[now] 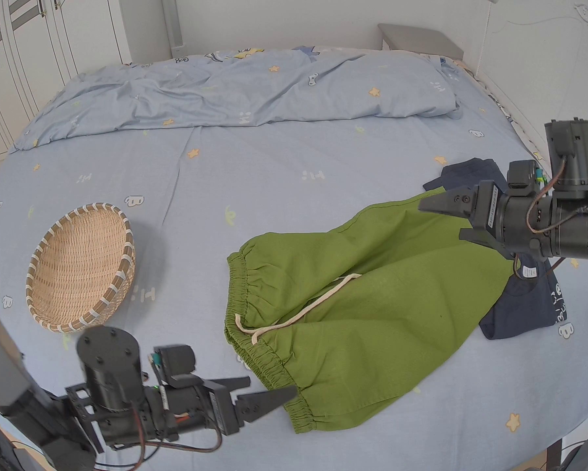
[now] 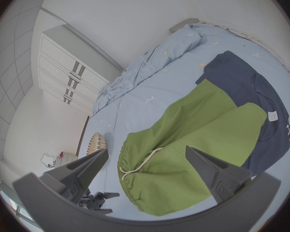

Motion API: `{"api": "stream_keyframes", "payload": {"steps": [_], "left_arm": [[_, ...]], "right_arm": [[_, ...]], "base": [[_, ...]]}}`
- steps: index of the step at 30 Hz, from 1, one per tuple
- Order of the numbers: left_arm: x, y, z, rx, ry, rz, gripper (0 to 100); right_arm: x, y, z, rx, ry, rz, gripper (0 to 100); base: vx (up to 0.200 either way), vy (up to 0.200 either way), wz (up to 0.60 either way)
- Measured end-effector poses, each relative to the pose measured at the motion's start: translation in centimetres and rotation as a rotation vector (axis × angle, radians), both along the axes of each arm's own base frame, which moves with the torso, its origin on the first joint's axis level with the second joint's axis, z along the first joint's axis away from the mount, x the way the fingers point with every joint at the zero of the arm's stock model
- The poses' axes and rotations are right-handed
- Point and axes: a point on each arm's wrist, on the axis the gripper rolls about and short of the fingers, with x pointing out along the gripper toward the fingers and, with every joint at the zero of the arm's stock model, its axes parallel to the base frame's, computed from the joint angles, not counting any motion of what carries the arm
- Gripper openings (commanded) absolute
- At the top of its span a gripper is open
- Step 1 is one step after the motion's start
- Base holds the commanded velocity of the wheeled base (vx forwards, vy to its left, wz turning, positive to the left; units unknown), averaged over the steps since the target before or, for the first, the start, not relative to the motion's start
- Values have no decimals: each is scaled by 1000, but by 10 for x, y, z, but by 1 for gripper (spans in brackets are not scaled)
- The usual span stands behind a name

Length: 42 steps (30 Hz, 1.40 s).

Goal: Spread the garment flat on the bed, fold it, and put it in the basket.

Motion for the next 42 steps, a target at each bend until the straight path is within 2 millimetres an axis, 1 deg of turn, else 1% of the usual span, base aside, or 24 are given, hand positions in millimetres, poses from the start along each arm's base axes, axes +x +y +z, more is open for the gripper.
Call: {"api": "stream_keyframes", "payload": {"steps": [2, 3, 4, 7, 10, 14, 20, 24, 31, 38, 39, 42], "left_arm": [[-3, -8, -15, 5, 42, -35, 100], [-6, -13, -25, 17, 80, -60, 100], [-7, -14, -28, 22, 93, -67, 100], [-15, -18, -46, 68, 167, -102, 100], [-17, -18, -54, 94, 198, -111, 100], [-15, -21, -54, 90, 194, -111, 100], [0, -27, -51, 56, 158, -87, 100], [14, -29, -48, 39, 139, -61, 100], [27, -33, -48, 27, 126, -43, 100], [39, -43, -55, 21, 119, -43, 100], [40, -43, -57, 23, 121, -43, 0], [40, -45, -61, 29, 128, -45, 0]], "right_arm": [[-4, -6, -3, -1, -11, -11, 100], [-7, -10, -6, 0, -22, -21, 100], [-8, -12, -6, 1, -25, -24, 100], [-13, -19, -8, 1, -37, -43, 100], [-16, -23, -9, -1, -39, -50, 100], [-18, -25, -8, 1, -42, -54, 100], [-19, -25, -8, 1, -43, -57, 100], [-20, -26, -9, 0, -43, -57, 100], [-19, -28, -9, -1, -40, -67, 100], [-19, -29, -10, -1, -40, -70, 100], [-19, -29, -9, -1, -41, -70, 100], [-19, -29, -9, 0, -43, -71, 100]], "base": [[0, 0, 0], [0, 0, 0], [0, 0, 0], [0, 0, 0], [0, 0, 0], [0, 0, 0], [0, 0, 0], [0, 0, 0], [0, 0, 0], [0, 0, 0], [0, 0, 0], [0, 0, 0]]}}
